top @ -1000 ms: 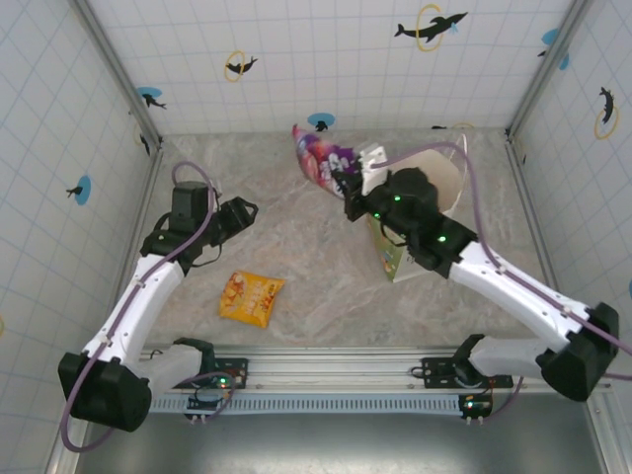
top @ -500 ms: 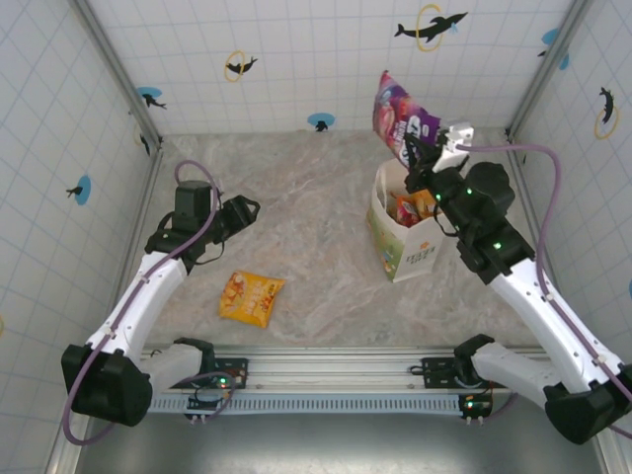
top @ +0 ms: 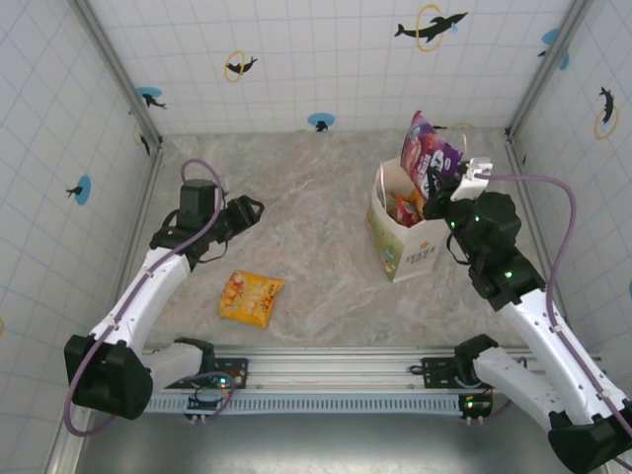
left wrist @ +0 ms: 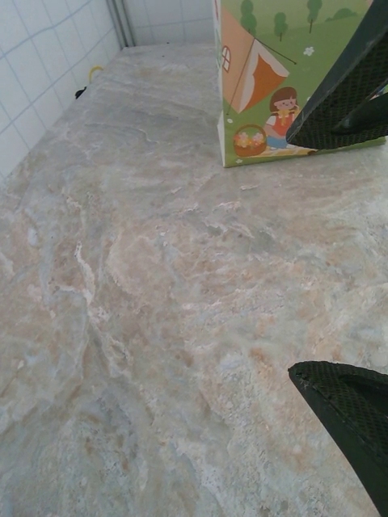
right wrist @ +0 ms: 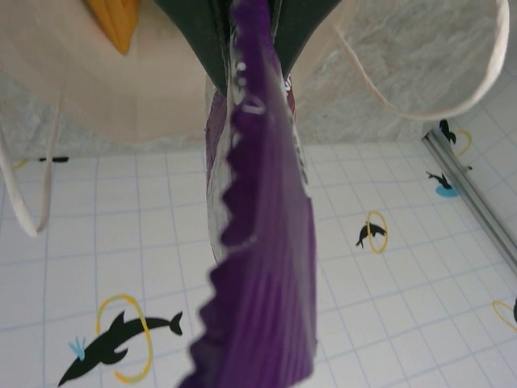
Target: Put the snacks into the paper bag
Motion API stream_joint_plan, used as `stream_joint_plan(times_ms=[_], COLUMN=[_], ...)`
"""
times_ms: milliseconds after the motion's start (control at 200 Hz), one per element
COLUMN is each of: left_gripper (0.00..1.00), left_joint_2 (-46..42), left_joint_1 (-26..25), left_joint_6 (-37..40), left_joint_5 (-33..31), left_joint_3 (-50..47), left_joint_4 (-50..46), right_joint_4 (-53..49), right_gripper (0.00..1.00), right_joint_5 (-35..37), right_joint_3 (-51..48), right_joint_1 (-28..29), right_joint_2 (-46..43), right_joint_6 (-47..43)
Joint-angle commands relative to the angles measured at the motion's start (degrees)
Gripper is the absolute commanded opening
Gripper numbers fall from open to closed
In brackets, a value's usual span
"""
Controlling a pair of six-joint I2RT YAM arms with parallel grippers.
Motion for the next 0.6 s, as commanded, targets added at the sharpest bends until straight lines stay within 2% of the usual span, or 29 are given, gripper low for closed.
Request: stream_joint_plan(times_ms=[0, 245, 595], left_gripper=[0.70, 0.70, 0.70], left_joint_2=[0.9, 1.2, 1.9], left_joint_1=[-0.3, -0.4, -0.5], left_joint_6=[1.8, 1.7, 1.8], left_joint_5=[1.3, 1.0, 1.0], left_joint_3=[0.6, 0.4, 0.8], left_joint_4=[1.0, 1.0, 1.6], right_joint_4=[-4.2, -9.3, -8.4], right_gripper=[0.00, 0.00, 0.00], right_joint_5=[-1.0, -1.7, -2.5], right_joint_3=[1.7, 3.5, 6.5], right_joint_1=[-0.2, -0.1, -0.4], right_joint_2=[-1.4, 1.1, 7.4], right_joint_6=[1.3, 1.4, -0.1])
